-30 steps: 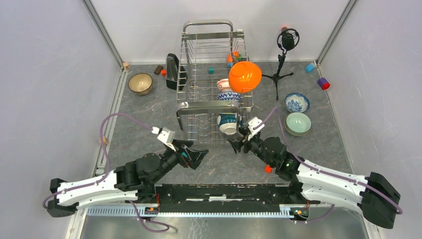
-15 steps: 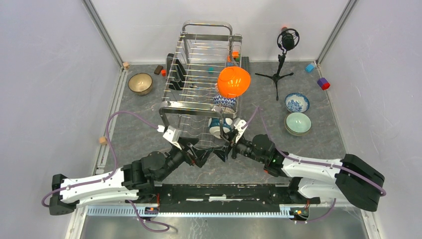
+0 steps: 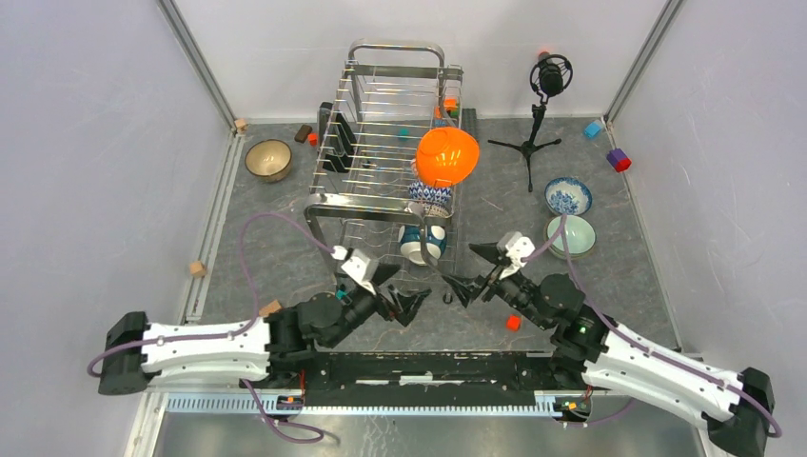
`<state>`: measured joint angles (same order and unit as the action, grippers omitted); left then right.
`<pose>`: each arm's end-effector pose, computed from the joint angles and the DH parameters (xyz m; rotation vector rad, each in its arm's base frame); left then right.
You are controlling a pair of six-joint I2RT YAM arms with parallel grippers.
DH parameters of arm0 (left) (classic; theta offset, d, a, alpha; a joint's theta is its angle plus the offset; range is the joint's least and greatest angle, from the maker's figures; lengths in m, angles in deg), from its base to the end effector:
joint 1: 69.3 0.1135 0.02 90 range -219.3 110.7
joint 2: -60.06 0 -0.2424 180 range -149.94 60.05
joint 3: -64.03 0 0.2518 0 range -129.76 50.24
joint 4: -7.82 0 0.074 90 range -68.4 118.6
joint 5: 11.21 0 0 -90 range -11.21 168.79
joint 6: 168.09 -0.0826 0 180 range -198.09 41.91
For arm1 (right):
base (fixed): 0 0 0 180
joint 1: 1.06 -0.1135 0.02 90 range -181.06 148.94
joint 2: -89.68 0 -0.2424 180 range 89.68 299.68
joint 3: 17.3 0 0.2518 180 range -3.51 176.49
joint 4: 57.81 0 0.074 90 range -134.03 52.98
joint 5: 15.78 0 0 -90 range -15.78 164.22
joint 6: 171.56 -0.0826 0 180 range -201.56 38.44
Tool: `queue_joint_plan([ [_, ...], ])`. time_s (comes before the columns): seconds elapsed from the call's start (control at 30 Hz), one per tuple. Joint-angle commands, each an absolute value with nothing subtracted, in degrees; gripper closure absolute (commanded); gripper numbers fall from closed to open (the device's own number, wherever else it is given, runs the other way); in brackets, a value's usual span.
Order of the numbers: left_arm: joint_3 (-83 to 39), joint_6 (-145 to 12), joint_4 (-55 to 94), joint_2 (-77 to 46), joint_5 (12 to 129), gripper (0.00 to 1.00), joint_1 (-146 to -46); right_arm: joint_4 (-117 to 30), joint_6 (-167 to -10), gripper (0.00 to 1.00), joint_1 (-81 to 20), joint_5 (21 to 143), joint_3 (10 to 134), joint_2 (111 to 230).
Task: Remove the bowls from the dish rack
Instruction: Adjust the dish rack at the center of the board.
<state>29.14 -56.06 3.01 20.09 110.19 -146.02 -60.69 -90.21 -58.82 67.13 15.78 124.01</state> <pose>0.0946 -0.2135 0.2462 0.3352 1.6165 -0.9100 0.1300 0.1870 0.2491 -0.5714 1.4958 0.8175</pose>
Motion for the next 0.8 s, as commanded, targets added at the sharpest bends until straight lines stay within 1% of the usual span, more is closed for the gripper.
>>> queue_joint_plan([
  [0.0, 29.7, -66.8, -15.4, 12.4, 112.3, 0.00, -149.6, -51.3, -88.2, 0.07, -59.1, 58.1, 13.2, 118.0],
  [0.07, 29.2, -69.6, -20.4, 8.9, 114.4, 0.00, -151.0, -50.5, -88.9, 0.07, -59.0, 56.1, 12.2, 116.3],
  [0.27, 26.2, -71.8, -25.3, 0.0, 123.3, 0.01, -151.4, -51.5, -91.1, 0.08, -59.1, 51.0, 10.1, 114.3],
  [0.4, 27.4, -72.5, -34.8, -4.2, 128.4, 0.09, -151.3, -54.0, -92.1, 0.09, -59.1, 47.1, 9.1, 114.3],
  [0.5, 27.7, -74.0, -41.8, -7.4, 129.2, 0.16, -151.4, -57.2, -92.5, 0.10, -59.0, 44.3, 8.7, 115.1],
  [0.63, 25.8, -75.3, -46.4, -11.6, 129.8, 0.25, -151.4, -60.6, -93.0, 0.10, -59.1, 40.3, 9.4, 118.1],
  [0.73, 24.5, -76.5, -50.1, -15.4, 131.2, 0.33, -151.3, -64.1, -93.2, 0.10, -58.8, 37.6, 10.0, 120.6],
  [0.77, 24.4, -76.9, -51.3, -16.5, 131.9, 0.38, -151.3, -65.3, -93.4, 0.11, -58.6, 36.8, 10.2, 121.4],
])
